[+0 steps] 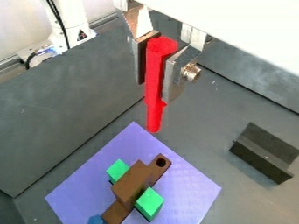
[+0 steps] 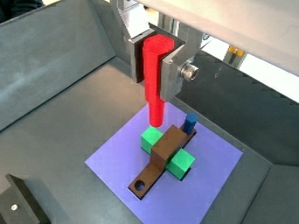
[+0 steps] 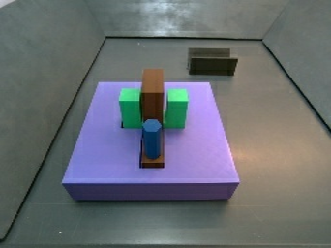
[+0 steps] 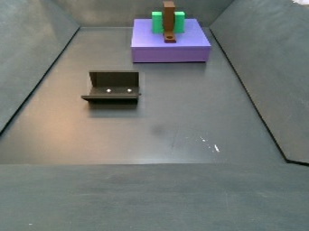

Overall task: Pick up the red object. Move up. Move to above the board. Insert the red object.
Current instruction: Insert the red object.

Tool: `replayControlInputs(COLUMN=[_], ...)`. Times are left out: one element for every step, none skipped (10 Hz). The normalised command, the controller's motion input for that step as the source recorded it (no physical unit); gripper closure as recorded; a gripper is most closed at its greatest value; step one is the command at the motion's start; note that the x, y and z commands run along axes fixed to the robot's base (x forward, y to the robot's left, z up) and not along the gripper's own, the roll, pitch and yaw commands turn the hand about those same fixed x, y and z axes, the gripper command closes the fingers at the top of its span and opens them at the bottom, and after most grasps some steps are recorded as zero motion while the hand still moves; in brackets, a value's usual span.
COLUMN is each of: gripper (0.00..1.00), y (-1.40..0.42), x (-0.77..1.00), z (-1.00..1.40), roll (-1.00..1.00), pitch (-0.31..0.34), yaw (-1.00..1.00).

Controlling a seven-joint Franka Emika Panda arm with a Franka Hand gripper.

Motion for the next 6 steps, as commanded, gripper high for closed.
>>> replayControlInputs(gripper=[1.0, 1.0, 1.0, 1.0, 1.0, 1.0], y=[0.47, 0.62, 0.48, 0.33, 0.09, 0.04], x=[0.0, -0.24, -0.3, -0.26, -0.15, -0.07], z=[-0.25, -0.54, -0.67, -0.68, -0.69, -0.71], roll=[0.0, 0.0, 0.06, 0.06, 0.0, 0.03], pitch=[-0.043, -0.183, -0.26, -0.261, -0.286, -0.267], yaw=[0.0, 0.0, 0.0, 0.0, 0.0, 0.0])
